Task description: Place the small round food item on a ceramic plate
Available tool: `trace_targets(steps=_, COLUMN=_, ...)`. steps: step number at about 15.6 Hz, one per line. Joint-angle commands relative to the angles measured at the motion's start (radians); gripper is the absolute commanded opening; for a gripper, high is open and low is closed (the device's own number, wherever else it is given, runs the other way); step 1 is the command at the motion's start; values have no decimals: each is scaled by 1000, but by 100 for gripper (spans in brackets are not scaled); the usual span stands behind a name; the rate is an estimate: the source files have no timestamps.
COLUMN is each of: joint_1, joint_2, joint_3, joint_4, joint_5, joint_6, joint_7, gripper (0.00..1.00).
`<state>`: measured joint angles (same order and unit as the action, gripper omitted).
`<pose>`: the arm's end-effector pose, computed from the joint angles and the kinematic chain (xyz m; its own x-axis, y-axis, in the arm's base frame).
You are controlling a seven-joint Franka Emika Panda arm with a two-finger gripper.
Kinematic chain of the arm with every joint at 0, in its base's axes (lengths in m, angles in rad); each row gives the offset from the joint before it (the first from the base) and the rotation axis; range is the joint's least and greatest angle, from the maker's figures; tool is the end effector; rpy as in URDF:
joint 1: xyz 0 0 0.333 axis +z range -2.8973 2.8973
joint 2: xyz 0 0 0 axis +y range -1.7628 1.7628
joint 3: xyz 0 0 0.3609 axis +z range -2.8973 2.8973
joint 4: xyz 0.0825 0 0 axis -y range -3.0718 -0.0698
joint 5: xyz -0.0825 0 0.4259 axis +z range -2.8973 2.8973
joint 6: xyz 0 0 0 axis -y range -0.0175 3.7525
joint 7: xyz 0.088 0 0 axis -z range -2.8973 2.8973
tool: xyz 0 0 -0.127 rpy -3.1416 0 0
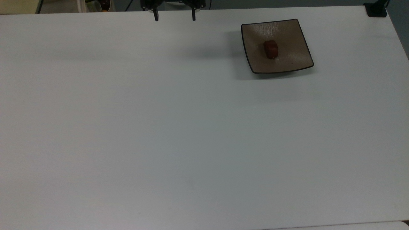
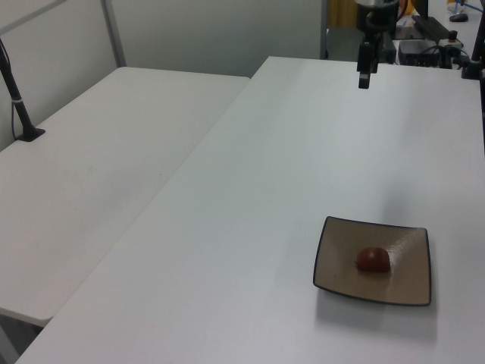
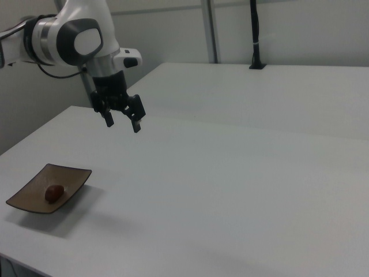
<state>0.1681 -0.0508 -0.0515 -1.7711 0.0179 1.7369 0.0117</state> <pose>0.5835 0.0697 0.5902 0.9947 0.1018 0.0163 0.1021 -0.9946 -0.0205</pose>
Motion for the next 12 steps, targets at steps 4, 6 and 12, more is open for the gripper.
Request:
trace_targets(steps=4, joint_1=-28, joint_2=32, joint_3=1, joint_4=125, joint_5=57, joint_6=-60, joint_7=-81, gripper=100)
trace_targets(steps=6, joint_1=-27, joint_2=32, joint_3=1, joint_4=147, joint_5=53, joint_6=-83, joint_7=-84, gripper=100)
trace_targets(steps=12, joint_1=-24, joint_2=29, joint_3=1, joint_4=139, joint_5=45, joint_6=-69, joint_7=-81, gripper=100)
